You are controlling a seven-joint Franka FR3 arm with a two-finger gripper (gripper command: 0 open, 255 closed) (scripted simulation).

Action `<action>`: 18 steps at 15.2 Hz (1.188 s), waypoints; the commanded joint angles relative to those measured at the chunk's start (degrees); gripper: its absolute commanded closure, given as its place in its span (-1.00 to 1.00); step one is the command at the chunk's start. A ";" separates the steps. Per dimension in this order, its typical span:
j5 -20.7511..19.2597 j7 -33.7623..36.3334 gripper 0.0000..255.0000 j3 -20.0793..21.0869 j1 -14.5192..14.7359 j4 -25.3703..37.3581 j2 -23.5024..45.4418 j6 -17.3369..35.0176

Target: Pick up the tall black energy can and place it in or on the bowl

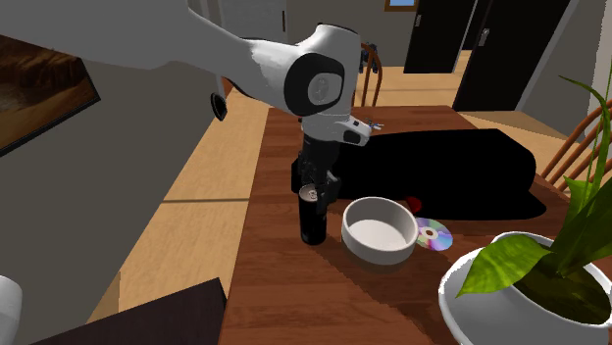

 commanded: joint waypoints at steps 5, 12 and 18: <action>0.46 -0.36 1.00 0.00 -0.09 2.92 -1.37 -4.22; 0.84 -0.65 1.00 -0.01 -0.15 7.01 -2.53 -9.40; 1.00 -0.78 1.00 -0.01 -0.17 11.05 -3.03 -13.92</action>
